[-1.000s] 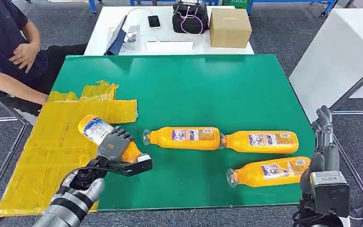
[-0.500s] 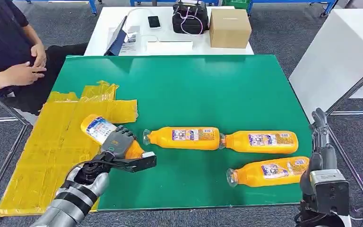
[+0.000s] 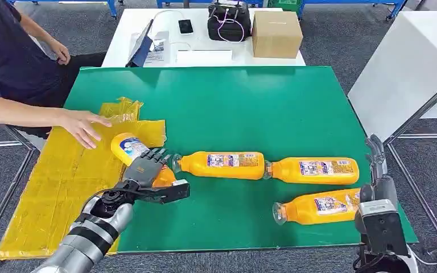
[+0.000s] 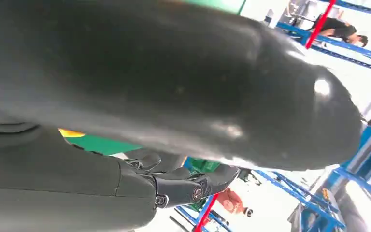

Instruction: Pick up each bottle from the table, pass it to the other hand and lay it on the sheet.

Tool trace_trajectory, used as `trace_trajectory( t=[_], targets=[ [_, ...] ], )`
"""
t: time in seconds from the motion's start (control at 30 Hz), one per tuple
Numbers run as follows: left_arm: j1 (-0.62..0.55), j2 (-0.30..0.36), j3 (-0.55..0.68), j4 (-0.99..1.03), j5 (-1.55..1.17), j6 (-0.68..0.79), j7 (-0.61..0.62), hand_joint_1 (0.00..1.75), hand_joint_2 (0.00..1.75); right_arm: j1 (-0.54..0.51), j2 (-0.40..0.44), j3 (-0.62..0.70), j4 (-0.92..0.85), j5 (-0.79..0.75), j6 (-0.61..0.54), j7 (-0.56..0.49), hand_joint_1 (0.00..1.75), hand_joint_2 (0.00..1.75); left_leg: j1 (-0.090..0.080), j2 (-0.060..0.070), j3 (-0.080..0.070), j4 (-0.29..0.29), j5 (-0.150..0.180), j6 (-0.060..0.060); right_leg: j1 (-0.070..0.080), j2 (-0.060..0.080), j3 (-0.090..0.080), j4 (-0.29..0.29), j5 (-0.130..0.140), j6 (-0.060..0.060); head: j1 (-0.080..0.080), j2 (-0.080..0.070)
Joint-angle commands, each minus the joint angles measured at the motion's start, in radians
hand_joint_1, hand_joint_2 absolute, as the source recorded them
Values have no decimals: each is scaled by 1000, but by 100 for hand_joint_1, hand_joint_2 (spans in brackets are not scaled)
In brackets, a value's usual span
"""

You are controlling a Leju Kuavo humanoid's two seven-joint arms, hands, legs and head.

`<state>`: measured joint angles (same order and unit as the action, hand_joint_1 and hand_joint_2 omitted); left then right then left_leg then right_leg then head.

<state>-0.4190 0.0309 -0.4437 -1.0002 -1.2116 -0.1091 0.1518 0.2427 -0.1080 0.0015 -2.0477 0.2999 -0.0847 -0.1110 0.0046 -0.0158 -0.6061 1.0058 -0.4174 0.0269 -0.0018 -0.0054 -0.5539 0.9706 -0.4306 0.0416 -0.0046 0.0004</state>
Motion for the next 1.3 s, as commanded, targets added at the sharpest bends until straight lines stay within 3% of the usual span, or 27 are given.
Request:
trace_trajectory(
  t=[0.03,0.2,0.23,0.33,0.37,0.47,0.7,1.07,1.3],
  targets=[
    [-58,28,-67,108,19,-67,37,0,175,-75,-48,17,109,61,31,51,0,0,0,5,3,-1,-1,-1,0,4,2,-2,1,-1,0,0],
    [-87,38,-78,104,49,-110,51,0,175,-156,-77,48,183,106,55,87,0,0,1,7,3,-1,0,-1,1,6,2,-1,2,-1,0,0],
    [-85,38,-73,95,64,-131,66,0,175,-157,-81,51,188,117,60,105,0,175,0,6,3,-1,0,-1,0,5,3,-1,2,0,0,0],
    [-103,39,-65,82,100,-123,66,0,175,-188,-119,73,248,163,90,140,0,175,1,4,3,-1,0,-1,1,3,2,-1,3,-2,0,0],
    [-109,35,-53,56,123,-112,64,0,0,-198,-136,75,276,189,99,159,0,175,0,5,3,-1,1,-1,1,4,2,-1,3,-2,0,0],
    [-99,18,-7,-116,247,-134,86,0,0,-234,-156,74,320,238,119,209,0,175,1,4,2,1,1,-1,1,3,1,0,3,-2,0,0],
    [-71,62,55,-391,572,-178,94,0,0,-265,-138,96,415,334,151,215,0,175,1,5,-3,2,1,0,1,4,-3,1,3,-1,0,0],
    [-64,64,58,-410,656,-177,73,0,0,-281,-132,120,422,344,157,221,0,175,0,3,-5,0,2,0,1,2,-4,0,4,-1,0,0],
    [-42,57,80,-466,871,-174,46,0,0,-421,-97,265,526,395,188,244,0,175,0,8,-4,0,1,0,1,6,-5,1,4,-1,0,0]
  ],
)
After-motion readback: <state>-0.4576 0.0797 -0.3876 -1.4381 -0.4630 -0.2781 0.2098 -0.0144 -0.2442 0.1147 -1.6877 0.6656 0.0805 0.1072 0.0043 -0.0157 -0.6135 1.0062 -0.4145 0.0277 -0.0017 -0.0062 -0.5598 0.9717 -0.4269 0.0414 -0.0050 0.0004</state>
